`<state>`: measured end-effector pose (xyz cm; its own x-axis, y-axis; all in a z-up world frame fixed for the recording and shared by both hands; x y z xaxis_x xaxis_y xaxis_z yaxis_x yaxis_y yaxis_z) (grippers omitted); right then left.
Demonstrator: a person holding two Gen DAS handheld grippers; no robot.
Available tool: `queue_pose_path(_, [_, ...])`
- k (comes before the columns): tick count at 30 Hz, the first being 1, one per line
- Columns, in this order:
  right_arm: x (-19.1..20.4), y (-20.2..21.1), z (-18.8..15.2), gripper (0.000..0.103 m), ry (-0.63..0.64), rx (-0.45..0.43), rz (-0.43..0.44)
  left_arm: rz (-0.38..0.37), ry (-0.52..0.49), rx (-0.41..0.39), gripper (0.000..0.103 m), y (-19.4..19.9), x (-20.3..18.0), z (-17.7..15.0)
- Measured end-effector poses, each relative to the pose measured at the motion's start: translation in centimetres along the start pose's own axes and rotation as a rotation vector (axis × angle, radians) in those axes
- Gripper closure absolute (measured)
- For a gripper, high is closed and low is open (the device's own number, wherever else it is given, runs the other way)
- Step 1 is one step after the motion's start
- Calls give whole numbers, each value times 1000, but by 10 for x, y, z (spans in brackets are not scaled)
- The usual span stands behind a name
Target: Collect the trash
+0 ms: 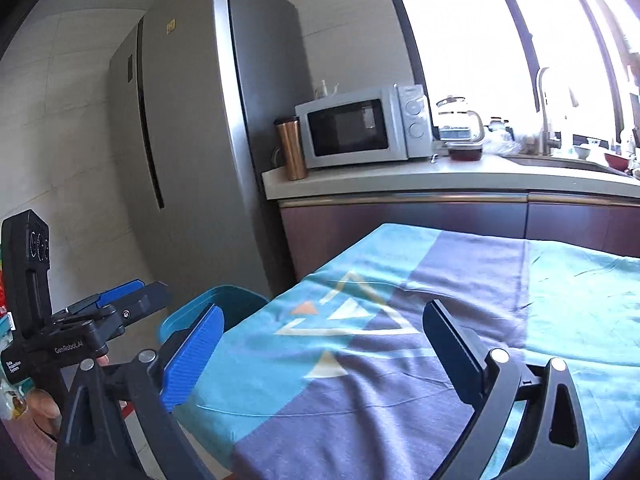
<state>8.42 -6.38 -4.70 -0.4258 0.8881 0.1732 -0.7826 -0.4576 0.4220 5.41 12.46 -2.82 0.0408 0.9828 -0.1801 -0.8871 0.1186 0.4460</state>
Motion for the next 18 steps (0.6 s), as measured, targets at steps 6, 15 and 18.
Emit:
queue_pose_path(6, [-29, 35, -8, 6, -30, -63, -128, -7, -58, -45, 6, 10, -45, -2])
queue_pose_path(15, [-53, 78, -20, 6, -53, -149, -255, 16, -94, -79, 6, 15, -74, -10])
queue_pose_path(18, [-56, 86, -21, 6, -55, -164, -278, 15, -103, -81, 6, 14, -77, -11])
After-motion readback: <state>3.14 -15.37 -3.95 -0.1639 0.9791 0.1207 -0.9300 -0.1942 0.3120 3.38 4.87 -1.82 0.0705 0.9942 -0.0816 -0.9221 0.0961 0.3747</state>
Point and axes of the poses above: each gripper's, at about its wrist camera, not at the fingertips, and y roughly against the way its jaws point, x to its left, z to its top, the point moved 6 cm from there along -y, roughly the way its jaws point, and after that the axes turned 4 degrees about x, right-handed, at the moved point
